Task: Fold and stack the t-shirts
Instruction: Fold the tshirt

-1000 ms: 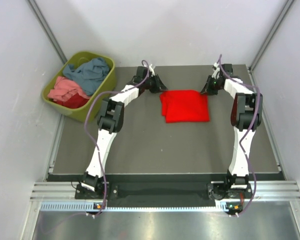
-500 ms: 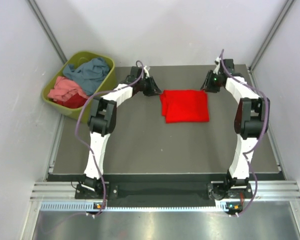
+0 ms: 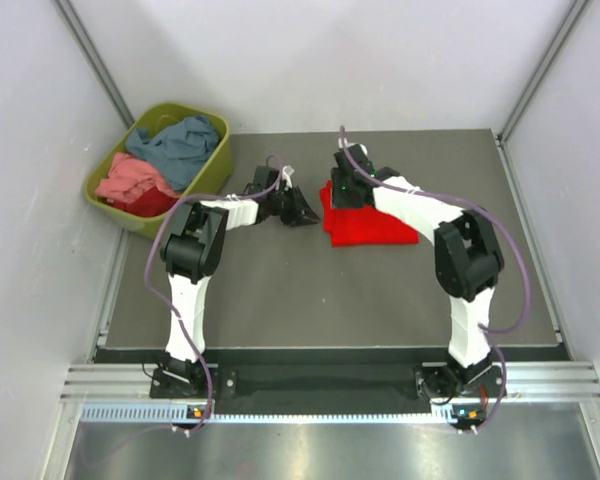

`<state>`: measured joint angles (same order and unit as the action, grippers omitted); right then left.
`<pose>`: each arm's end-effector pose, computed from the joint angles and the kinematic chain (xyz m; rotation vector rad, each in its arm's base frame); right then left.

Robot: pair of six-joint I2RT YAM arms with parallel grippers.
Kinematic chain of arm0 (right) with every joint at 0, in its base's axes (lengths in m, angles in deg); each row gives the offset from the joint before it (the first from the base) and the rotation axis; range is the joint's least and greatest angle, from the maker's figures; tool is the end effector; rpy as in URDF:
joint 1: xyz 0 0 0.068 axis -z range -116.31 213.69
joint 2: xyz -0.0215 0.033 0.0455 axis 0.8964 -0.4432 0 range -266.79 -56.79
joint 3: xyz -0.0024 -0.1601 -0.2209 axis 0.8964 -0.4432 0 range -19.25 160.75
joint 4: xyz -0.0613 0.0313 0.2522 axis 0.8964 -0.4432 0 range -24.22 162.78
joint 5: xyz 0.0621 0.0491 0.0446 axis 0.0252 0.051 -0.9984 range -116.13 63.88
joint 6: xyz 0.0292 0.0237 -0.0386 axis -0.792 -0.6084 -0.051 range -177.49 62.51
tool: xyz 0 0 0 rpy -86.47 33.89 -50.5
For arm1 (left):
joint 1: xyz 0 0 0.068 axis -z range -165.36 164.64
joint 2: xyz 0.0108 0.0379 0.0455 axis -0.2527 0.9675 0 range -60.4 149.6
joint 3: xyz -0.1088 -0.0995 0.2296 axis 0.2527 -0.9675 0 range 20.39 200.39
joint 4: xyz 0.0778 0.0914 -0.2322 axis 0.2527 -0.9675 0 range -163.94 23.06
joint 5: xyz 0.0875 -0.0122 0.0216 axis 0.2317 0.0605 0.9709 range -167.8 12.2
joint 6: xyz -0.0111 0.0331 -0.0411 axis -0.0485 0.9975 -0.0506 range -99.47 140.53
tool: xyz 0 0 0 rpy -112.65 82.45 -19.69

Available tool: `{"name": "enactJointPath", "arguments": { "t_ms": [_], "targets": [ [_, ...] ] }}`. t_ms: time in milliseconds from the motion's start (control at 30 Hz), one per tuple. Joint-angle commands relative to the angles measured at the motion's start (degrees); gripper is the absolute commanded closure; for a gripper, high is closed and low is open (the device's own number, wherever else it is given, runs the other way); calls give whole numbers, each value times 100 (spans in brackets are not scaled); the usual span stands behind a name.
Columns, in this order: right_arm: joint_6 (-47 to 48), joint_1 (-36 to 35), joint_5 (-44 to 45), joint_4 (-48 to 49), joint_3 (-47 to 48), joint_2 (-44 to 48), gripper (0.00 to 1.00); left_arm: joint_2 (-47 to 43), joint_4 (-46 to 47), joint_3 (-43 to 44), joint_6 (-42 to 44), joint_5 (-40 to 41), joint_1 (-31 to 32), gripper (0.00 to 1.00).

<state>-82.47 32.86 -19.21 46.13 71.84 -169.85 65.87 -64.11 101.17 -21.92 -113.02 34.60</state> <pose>0.3845 0.2245 0.2384 -0.0688 2.4325 0.2999 0.4315 -0.1786 0.1238 -0.1441 2.4814 -1.2274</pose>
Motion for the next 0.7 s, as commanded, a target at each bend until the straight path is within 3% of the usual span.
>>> {"name": "enactJointPath", "arguments": {
  "t_ms": [0,233,333,400,433,567,667],
  "targets": [
    [-122,-230,959,-235,409,-365,62,-7,1113,-263,-315,-318,77,77],
    [-8,-494,1523,-499,735,-744,66,169,1562,-387,-570,-398,209,77],
    [27,-494,1357,-428,814,-893,68,178,1650,-439,-606,-328,262,82],
    [36,-503,1260,-367,893,-972,73,186,1651,-466,-606,-257,306,89],
    [28,-520,1207,-358,910,-1025,75,195,1651,-466,-632,-240,306,100],
    [27,-547,1058,-349,1060,-1105,100,231,1730,-510,-685,-178,429,100],
    [10,-538,926,-323,1051,-1043,100,222,1599,-510,-702,75,543,100]
  ]
}}
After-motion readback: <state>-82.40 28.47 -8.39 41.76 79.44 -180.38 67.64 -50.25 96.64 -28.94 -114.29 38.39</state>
